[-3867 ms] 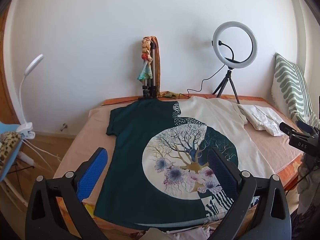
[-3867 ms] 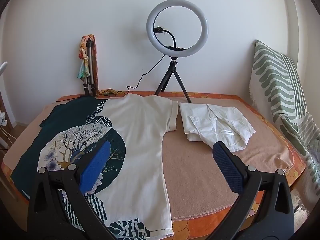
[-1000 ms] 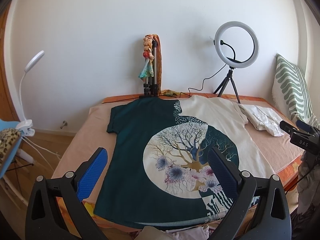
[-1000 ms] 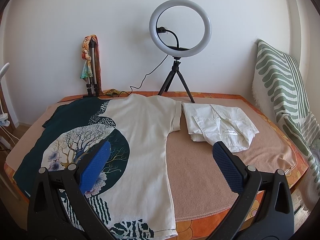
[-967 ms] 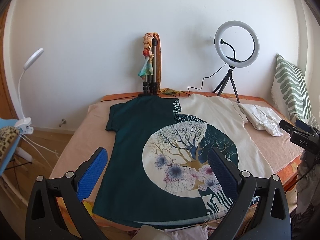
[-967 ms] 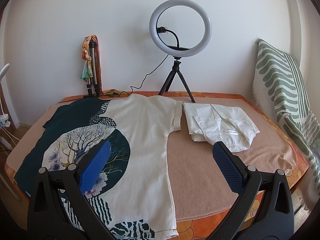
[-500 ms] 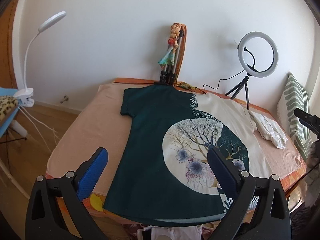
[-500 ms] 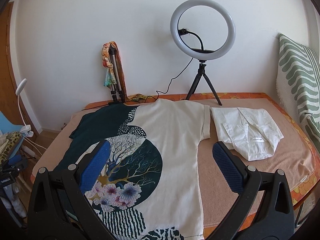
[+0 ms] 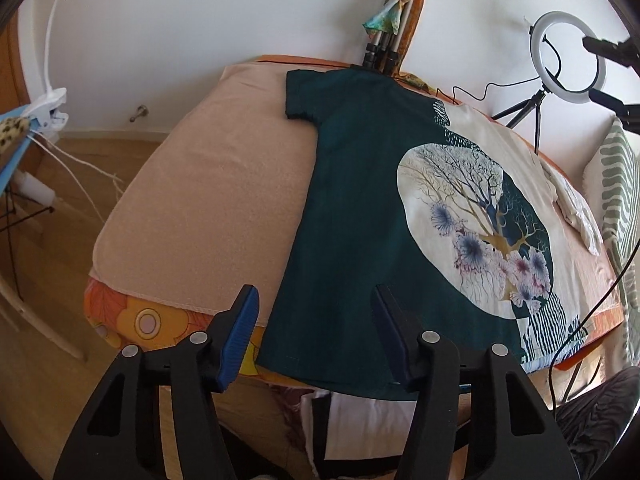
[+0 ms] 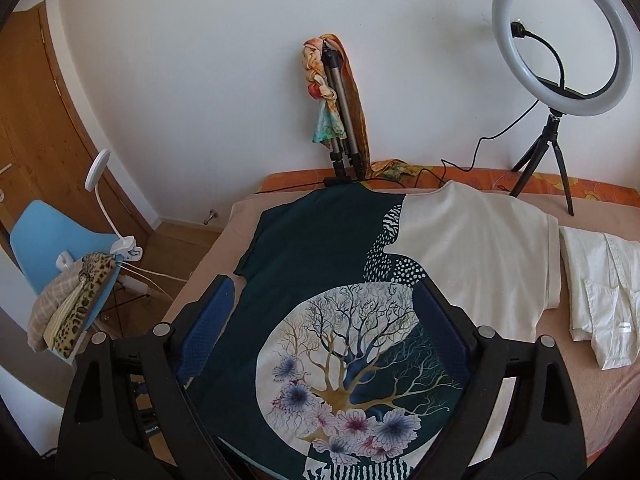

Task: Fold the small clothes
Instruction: 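Grasp the green panel's hem with the left gripper while the right grasps its shoulder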

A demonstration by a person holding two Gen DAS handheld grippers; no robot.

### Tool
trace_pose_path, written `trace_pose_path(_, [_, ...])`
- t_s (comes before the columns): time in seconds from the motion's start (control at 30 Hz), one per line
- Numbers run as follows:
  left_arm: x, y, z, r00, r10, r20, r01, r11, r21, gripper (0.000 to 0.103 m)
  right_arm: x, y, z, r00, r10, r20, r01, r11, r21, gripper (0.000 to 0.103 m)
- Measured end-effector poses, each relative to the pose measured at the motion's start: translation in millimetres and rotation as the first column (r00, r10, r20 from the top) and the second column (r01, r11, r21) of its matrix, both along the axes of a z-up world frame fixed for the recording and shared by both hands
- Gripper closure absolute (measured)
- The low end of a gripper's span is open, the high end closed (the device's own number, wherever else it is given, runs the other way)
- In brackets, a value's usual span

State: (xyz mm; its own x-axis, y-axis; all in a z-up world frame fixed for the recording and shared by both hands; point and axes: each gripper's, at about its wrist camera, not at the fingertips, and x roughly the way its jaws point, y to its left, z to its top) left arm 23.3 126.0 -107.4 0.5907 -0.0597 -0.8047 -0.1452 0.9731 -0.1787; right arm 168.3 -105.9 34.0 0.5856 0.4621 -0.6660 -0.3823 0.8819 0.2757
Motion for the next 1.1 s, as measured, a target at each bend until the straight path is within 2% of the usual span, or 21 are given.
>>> trace_pose_path(0.1, [-1, 6, -6, 1.000, -0.005, -0.005, 0.005, 1.000, -0.008, 0.046, 27, 33, 0, 0.998, 0.031, -0.056, -0.031, 1.000, 0.004, 0.018])
trace_pose_path(0.23, [2, 11, -14, 1.000, -0.016, -0.025, 0.015, 0.999, -0.031, 0.047, 63, 86, -7, 0.992, 0.083, -0.100, -0.086, 0.996, -0.024, 0.019])
trace_pose_path(0.33, [6, 14, -19, 0.999, -0.021, -0.040, 0.018, 0.998, -0.056, 0.051, 90, 125, -17, 0.982, 0.115, -0.149, -0.121, 0.992, -0.034, 0.022])
trace_pose_path(0.5, [11, 15, -27, 0.998, -0.028, -0.061, 0.024, 0.997, -0.070, 0.056, 126, 185, -41, 0.967, 0.148, -0.208, -0.166, 0.984, -0.070, 0.026])
trace_pose_path(0.63, [14, 18, -36, 0.996, -0.029, -0.087, 0.022, 0.996, -0.082, 0.064, 149, 226, -64, 0.958, 0.179, -0.226, -0.204, 0.974, -0.095, 0.027])
trace_pose_path(0.83, [12, 20, -37, 0.997, -0.036, -0.072, 0.029, 0.995, -0.097, 0.066, 183, 270, -103, 0.952, 0.181, -0.246, -0.218, 0.967, -0.133, 0.028])
trace_pose_path(0.97, [14, 17, -38, 0.996, -0.063, -0.066, 0.056, 0.993, -0.106, 0.082, 207, 296, -140, 0.940, 0.175, -0.294, -0.225, 0.963, -0.147, 0.036])
trace_pose_path(1.0, [14, 17, -38, 0.996, -0.067, -0.064, 0.059, 0.991, -0.118, 0.083, 212, 303, -149, 0.938, 0.174, -0.301, -0.228, 0.961, -0.156, 0.037])
trace_pose_path(1.03, [15, 18, -38, 0.996, -0.071, -0.058, 0.062, 0.988, -0.138, 0.086, 217, 309, -157, 0.936, 0.173, -0.307, -0.231, 0.959, -0.165, 0.037])
trace_pose_path(1.1, [20, 21, -40, 0.995, -0.085, -0.058, 0.070, 0.971, -0.229, 0.096, 227, 320, -173, 0.935, 0.159, -0.318, -0.224, 0.958, -0.178, 0.038])
